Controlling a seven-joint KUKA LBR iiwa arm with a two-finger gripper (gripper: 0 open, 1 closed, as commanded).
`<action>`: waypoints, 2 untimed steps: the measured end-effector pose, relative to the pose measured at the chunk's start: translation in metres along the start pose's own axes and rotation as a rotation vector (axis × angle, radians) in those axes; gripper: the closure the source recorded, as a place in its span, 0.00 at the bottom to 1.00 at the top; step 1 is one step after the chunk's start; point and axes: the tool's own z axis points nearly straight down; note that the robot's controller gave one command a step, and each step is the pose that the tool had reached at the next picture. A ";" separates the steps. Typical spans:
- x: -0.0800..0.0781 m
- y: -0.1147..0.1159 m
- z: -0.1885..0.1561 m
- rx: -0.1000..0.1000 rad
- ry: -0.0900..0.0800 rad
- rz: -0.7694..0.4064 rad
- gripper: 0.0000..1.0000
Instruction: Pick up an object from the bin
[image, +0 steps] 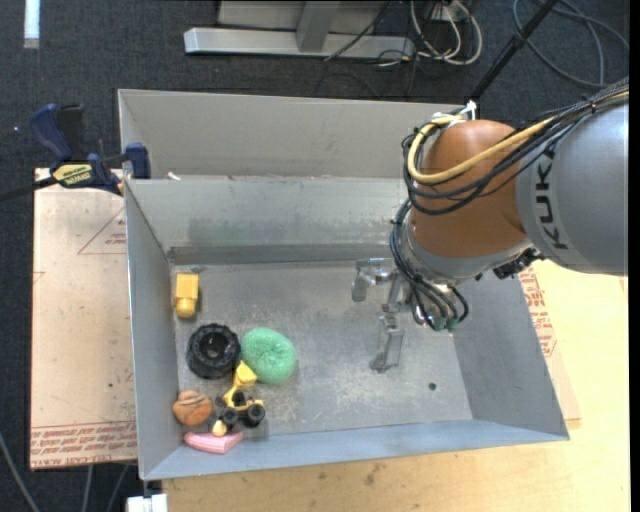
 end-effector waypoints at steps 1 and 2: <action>-0.001 0.000 -0.005 -0.001 -0.008 0.001 0.00; -0.023 0.024 0.035 0.000 -0.018 0.036 0.00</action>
Offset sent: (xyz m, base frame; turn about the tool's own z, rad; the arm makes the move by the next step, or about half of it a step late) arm 0.0372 0.0514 -0.0852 0.0654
